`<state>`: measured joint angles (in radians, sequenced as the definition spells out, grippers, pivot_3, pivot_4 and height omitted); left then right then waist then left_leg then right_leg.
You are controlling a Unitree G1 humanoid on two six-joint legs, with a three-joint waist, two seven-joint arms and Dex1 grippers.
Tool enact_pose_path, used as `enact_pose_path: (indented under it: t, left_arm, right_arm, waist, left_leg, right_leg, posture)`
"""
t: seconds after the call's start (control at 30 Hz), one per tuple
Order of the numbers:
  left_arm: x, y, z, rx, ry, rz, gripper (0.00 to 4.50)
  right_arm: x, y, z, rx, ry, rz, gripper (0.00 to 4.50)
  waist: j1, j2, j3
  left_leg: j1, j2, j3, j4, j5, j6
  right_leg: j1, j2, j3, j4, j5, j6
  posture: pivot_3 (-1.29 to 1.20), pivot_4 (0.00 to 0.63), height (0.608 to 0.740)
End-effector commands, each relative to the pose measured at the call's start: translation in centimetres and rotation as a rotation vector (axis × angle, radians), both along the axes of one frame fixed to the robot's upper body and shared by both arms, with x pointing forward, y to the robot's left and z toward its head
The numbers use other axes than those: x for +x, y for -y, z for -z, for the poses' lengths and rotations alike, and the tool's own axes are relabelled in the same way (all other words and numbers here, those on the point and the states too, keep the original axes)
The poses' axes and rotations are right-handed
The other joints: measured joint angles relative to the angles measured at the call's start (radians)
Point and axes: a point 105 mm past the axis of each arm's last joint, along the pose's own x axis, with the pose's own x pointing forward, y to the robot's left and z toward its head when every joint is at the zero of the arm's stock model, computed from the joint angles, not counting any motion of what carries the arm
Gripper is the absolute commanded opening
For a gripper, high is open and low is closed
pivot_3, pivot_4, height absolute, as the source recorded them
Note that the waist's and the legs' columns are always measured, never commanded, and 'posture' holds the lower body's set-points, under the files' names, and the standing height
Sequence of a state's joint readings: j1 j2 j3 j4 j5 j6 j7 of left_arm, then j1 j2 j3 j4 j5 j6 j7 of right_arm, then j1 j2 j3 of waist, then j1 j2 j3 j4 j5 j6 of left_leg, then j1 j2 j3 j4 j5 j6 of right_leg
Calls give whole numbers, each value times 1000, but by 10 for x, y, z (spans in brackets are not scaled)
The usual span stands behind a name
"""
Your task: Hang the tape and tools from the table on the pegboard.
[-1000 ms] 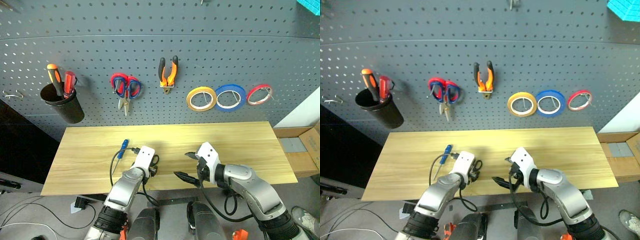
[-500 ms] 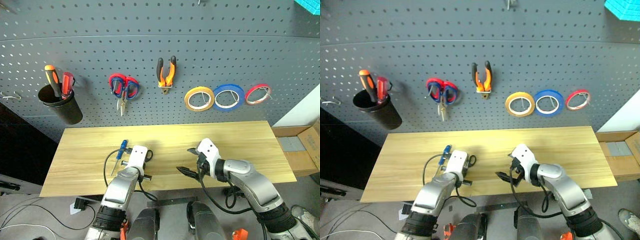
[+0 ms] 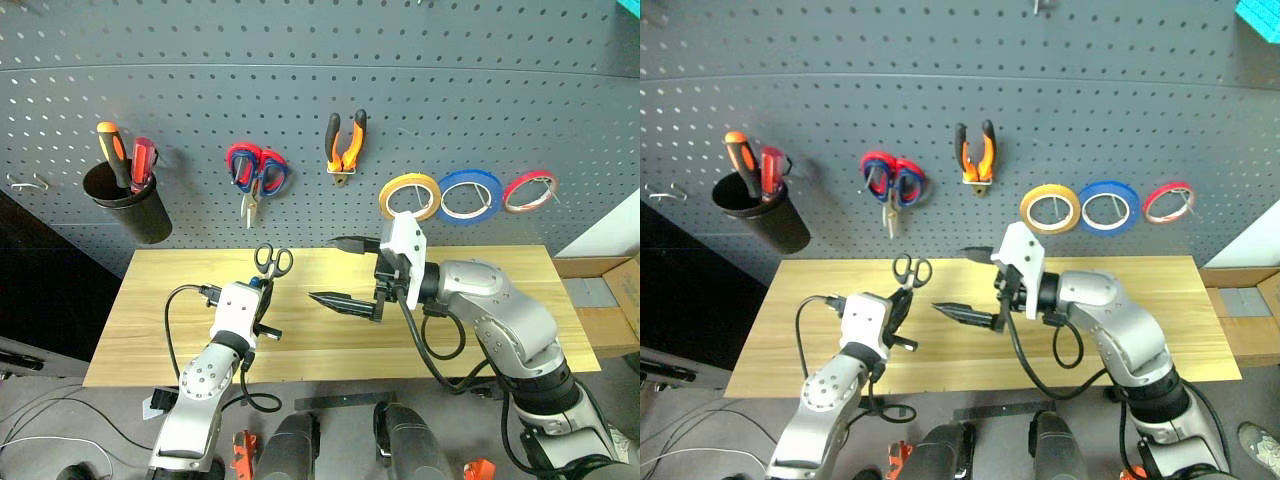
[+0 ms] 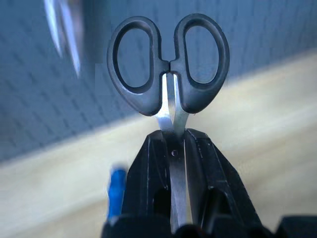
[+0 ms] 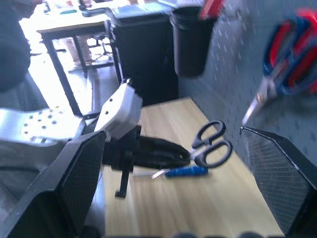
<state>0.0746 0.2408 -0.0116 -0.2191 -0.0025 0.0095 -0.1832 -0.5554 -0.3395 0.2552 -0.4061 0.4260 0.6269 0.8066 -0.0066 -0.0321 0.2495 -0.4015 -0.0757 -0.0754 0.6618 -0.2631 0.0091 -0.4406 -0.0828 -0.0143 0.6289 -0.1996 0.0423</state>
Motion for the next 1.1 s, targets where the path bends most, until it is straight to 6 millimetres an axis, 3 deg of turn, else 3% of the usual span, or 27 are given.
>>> enact_pose_path:
  t: [0.03,0.4,0.73,1.1]
  left_arm:
    - [-6,11,-44,-16,227,31,148]
    - [1,8,-83,35,398,-42,148]
    - [12,4,-90,-14,369,-77,148]
    - [18,-3,-94,-39,365,-114,148]
  right_arm:
    - [-9,-8,-17,37,69,-60,4500]
    - [-4,-13,-21,19,118,-89,4500]
    - [-1,-13,-41,78,165,-72,4500]
    - [-1,-15,-39,59,184,-64,4500]
  waist:
    - [5,0,0]
    - [6,0,-2]
    - [5,0,-3]
    - [5,0,-6]
  left_leg:
    - [0,0,0,0,0,0]
    - [1,1,0,1,0,0]
    - [1,1,1,1,1,-1]
    - [1,1,1,2,3,-4]
  right_leg:
    - [0,0,0,0,0,0]
    - [0,4,-1,1,4,0]
    - [0,7,0,1,5,0]
    - [0,8,1,2,6,0]
  posture:
    - [-17,195,740]
    - [-11,185,740]
    - [-17,176,740]
    - [-16,169,740]
